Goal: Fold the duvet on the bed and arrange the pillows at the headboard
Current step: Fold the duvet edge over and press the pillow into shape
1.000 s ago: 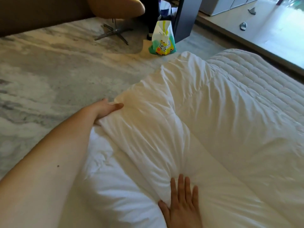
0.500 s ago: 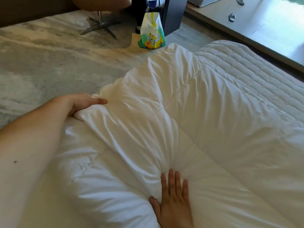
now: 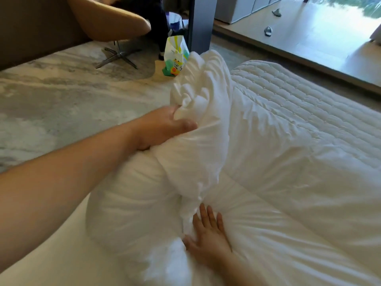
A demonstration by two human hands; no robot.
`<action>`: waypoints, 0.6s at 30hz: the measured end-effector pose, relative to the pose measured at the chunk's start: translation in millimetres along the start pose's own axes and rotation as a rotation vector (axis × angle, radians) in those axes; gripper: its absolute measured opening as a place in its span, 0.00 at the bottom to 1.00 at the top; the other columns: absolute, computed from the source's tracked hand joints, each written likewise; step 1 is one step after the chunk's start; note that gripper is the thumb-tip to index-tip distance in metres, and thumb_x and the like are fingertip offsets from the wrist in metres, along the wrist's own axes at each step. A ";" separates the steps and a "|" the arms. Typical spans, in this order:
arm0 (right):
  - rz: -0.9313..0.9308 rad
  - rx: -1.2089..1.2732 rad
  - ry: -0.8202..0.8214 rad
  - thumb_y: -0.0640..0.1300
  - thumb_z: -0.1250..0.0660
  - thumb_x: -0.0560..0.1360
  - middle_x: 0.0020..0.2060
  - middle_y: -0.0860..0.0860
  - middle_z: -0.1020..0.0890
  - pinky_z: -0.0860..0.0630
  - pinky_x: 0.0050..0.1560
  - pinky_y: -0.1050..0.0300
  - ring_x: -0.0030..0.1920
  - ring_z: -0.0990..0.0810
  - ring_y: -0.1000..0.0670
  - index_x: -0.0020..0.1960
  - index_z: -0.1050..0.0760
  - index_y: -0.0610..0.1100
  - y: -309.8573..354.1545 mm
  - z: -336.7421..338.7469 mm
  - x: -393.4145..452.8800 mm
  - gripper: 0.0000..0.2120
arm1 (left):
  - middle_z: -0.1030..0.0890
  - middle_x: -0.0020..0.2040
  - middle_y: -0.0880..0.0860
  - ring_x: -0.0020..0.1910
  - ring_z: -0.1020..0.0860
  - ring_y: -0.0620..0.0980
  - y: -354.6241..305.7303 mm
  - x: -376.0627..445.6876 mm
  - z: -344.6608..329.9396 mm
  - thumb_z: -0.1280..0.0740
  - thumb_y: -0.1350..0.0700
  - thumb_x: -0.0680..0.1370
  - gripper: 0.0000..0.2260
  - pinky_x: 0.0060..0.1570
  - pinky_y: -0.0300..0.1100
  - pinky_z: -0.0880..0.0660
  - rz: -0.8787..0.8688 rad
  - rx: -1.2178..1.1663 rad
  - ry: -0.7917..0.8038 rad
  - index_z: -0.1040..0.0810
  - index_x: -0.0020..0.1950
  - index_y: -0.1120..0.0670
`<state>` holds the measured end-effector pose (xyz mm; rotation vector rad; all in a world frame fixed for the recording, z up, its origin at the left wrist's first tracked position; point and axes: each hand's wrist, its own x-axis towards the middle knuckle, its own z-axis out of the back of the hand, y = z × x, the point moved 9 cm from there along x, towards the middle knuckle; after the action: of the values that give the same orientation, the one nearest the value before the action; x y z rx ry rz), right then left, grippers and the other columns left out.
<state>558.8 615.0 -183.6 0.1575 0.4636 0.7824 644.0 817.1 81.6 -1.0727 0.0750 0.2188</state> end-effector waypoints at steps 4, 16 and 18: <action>-0.256 1.237 -0.037 0.48 0.36 0.72 0.62 0.46 0.21 0.32 0.66 0.54 0.65 0.25 0.45 0.61 0.20 0.58 -41.4 75.8 -46.6 0.18 | 0.23 0.61 0.45 0.58 0.25 0.41 -72.1 -28.5 -79.5 0.31 0.46 0.77 0.23 0.53 0.28 0.31 -0.160 0.293 0.236 0.30 0.70 0.51; -0.428 1.357 -0.431 0.77 0.26 0.46 0.73 0.54 0.34 0.28 0.63 0.38 0.68 0.30 0.46 0.78 0.55 0.60 -145.1 255.1 -149.2 0.68 | 0.29 0.66 0.59 0.60 0.26 0.61 -68.7 -134.1 -354.3 0.41 0.59 0.81 0.18 0.48 0.52 0.27 -0.318 1.209 0.741 0.34 0.70 0.62; -0.533 1.332 -0.497 0.73 0.24 0.48 0.73 0.52 0.36 0.29 0.66 0.40 0.69 0.31 0.44 0.77 0.59 0.59 -165.6 239.4 -153.2 0.69 | 0.29 0.67 0.59 0.60 0.25 0.61 -62.3 -139.1 -371.6 0.39 0.59 0.80 0.24 0.52 0.52 0.27 -0.195 1.174 0.692 0.42 0.75 0.61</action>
<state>680.5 397.5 31.2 1.3722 0.4532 -0.2077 538.4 442.9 -19.0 0.0653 0.6353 -0.3655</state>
